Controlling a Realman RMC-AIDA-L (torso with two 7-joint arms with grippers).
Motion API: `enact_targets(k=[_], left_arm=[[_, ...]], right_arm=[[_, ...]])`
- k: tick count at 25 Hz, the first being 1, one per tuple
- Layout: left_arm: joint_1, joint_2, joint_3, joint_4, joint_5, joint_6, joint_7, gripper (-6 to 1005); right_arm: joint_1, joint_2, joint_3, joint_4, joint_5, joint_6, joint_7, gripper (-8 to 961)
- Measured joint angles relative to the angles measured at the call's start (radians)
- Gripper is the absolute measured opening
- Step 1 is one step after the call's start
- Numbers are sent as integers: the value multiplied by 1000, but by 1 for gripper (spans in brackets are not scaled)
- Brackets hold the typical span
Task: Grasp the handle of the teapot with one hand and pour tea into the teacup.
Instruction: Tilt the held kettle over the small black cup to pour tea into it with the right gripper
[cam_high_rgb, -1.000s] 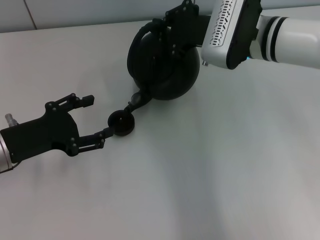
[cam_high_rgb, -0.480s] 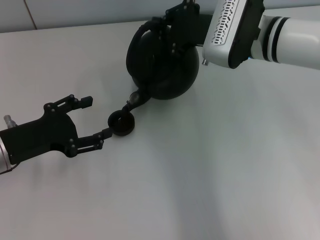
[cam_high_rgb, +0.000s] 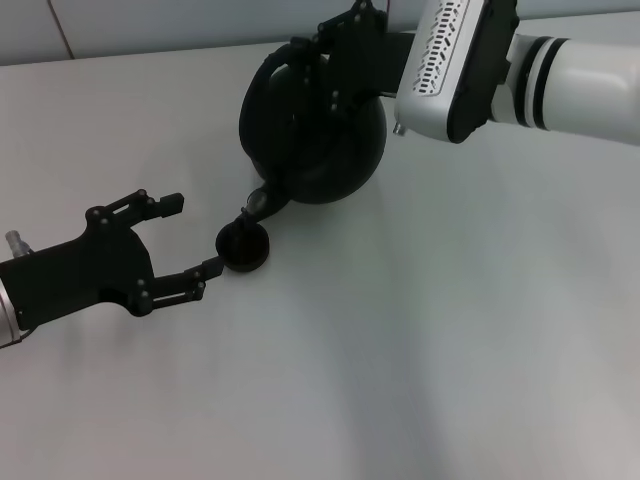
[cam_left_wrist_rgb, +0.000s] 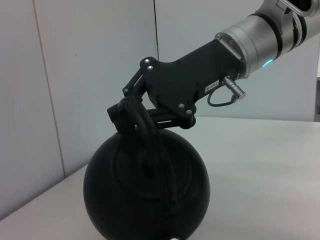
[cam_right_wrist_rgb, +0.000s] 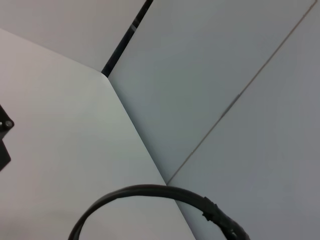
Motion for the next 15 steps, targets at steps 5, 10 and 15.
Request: enact_targets(k=[5,10,15], left_arm=[[1,0,0,0,0,0,4,861],[2,0,0,-1,0,0,5,862],[3,1,0,-2,0,0,6,862]], right_arm=[[-3,0,3,-1,22,1,2,92],[-27,-2,12,3,96,1,2,93],[-62,-2,23,6,168,1,0,93]])
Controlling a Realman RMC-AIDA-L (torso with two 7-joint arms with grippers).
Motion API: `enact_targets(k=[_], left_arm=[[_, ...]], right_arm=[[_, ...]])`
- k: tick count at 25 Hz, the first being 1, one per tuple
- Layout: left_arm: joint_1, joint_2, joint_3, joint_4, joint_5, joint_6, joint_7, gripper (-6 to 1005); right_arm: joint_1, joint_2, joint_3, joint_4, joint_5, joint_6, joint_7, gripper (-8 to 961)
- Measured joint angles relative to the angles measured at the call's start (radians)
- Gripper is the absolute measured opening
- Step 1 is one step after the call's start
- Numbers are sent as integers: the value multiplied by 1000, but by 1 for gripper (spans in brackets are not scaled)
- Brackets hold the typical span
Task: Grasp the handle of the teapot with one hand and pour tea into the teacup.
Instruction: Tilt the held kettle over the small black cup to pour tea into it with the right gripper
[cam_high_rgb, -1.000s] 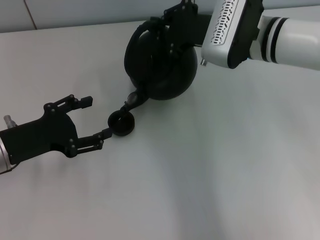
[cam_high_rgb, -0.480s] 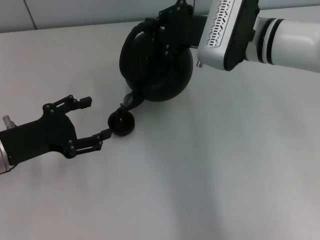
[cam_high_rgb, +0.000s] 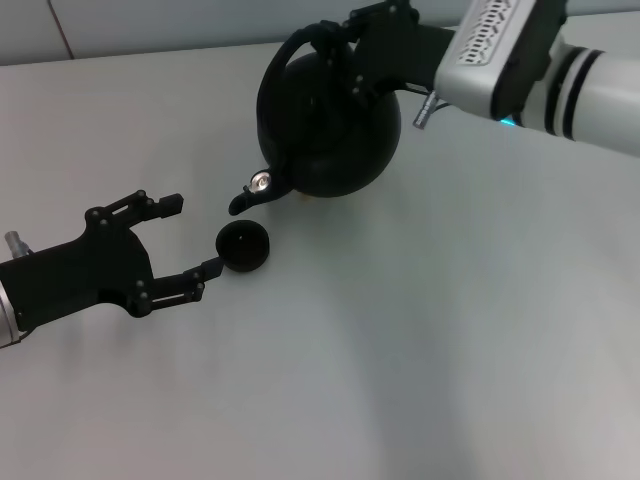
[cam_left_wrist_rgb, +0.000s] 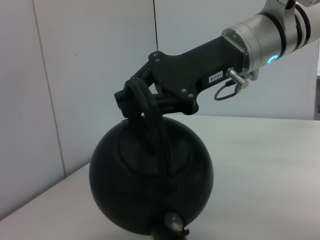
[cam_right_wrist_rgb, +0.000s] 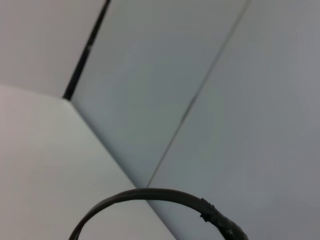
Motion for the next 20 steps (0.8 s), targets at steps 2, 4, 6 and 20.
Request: enact_targets(k=[2,4,6,20], left_arm=[[-2,0,0,0,0,0,5,862],[-2,-1,-1,0,0,0,11,862],[-2,-2,-1,0,0,-1,12,862],[-2,-4,-3,0,0,-9,12,861]], right_arm=[[-19,0,4,1,48,0,-3,92],[-39,0,20,2,93,-3,-5,92],[-67,0,42,2,144,-8,-5,92],[-141,-8,84,142,398,-68,-6,93]])
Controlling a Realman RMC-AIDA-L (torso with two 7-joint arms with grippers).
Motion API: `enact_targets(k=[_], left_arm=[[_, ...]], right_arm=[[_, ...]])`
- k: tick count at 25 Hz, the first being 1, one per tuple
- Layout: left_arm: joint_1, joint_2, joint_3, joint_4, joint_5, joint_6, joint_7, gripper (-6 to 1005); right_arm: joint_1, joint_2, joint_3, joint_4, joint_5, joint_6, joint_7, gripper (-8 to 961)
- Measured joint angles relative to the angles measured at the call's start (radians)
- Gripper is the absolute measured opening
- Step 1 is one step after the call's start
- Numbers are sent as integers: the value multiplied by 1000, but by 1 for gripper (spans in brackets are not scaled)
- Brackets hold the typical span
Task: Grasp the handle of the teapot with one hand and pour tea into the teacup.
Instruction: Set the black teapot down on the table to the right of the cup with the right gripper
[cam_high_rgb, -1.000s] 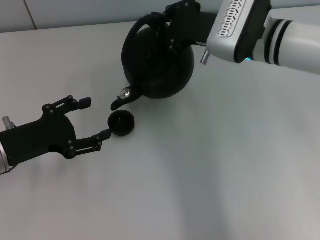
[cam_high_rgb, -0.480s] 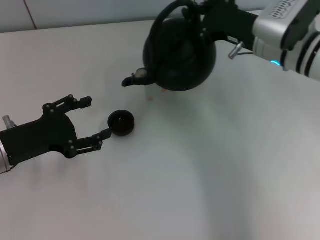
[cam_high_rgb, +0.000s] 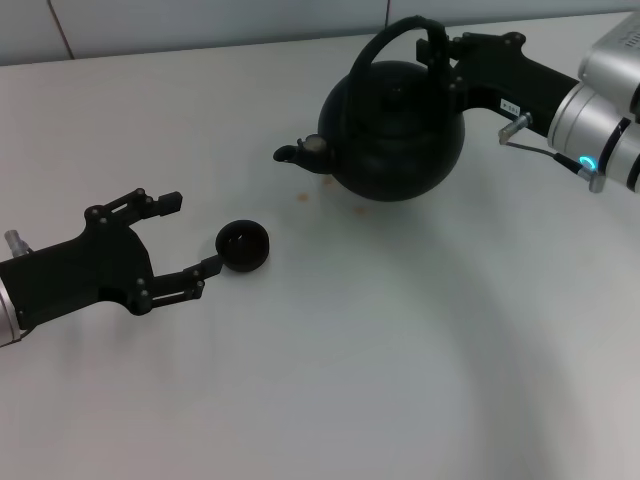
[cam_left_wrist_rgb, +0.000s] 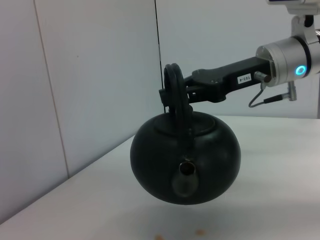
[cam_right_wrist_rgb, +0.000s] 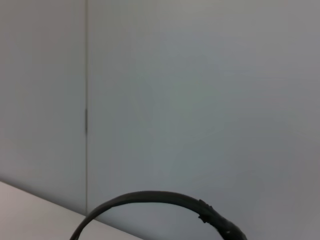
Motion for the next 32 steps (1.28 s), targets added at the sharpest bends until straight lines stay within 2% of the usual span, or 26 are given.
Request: enact_targets(k=[12,17,32], left_arm=[[-3,2,0,0,0,-5,1,861],[-6,1,0,0,0,-13,3,861],[-8,-2,0,-4,0,-17,5,861]], right_arm=[[-3,1,19,104,83,-23,17,92],[20,-2,21,164,84,-11,16,92],[51,-6,20,199,77,12,10,93]])
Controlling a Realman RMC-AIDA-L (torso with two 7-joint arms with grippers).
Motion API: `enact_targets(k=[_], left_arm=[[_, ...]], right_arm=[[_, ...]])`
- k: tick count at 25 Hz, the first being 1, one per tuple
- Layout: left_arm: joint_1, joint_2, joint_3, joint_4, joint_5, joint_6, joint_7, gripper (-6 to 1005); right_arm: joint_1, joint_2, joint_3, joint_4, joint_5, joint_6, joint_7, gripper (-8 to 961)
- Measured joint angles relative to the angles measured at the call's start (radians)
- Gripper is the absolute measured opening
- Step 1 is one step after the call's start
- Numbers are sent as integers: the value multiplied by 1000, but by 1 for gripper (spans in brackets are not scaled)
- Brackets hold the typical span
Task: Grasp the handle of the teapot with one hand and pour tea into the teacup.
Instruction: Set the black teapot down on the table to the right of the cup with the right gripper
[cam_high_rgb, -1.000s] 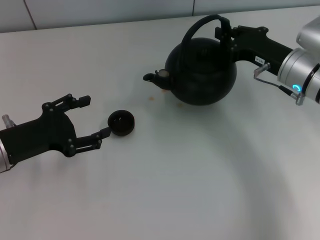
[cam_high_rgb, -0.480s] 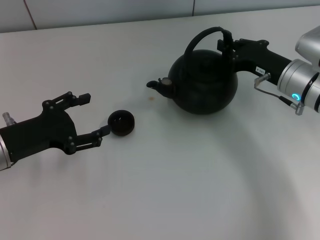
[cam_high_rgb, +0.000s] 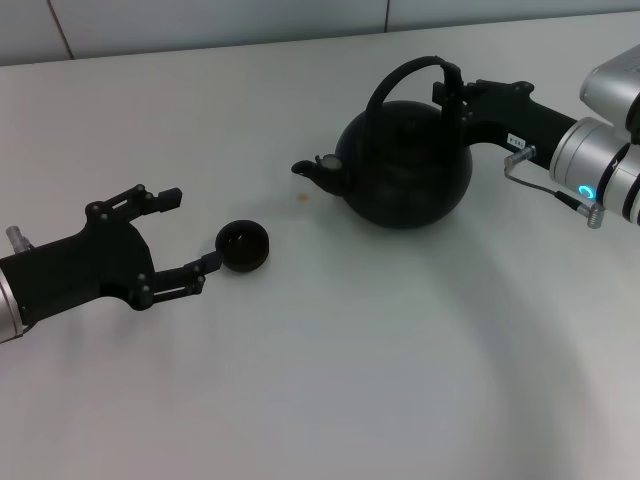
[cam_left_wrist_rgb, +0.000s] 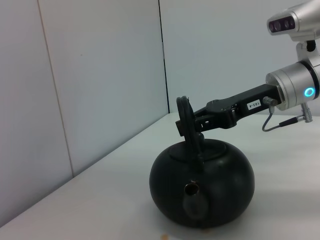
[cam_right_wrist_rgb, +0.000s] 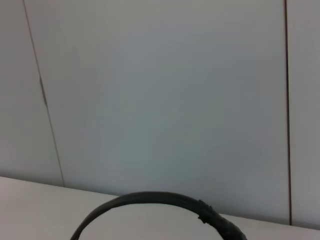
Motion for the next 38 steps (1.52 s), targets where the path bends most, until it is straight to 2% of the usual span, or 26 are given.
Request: enact_targets(k=[14,19,24,31,38], left_arm=[[-10,2,0,0,0,-3,0,861],[-11,2,0,0,0,-13,0,862],[-11,3,0,-4,0,-14,0,862],[-8,4,0,-3,0,-14,0,862],[-2,6,-4,2,0,-11,0,862]], right_arm=[[-3,-3,-9,-24,-65,-5,7,92],[-25,-1,-13,-64,-66,-6,7,183],[-56,3,-16,-111,-66,-6,4,409],[-96,4,-36,-144,-73,-24,7,473],[-213,4,10,-250,-125,-239,96,474]])
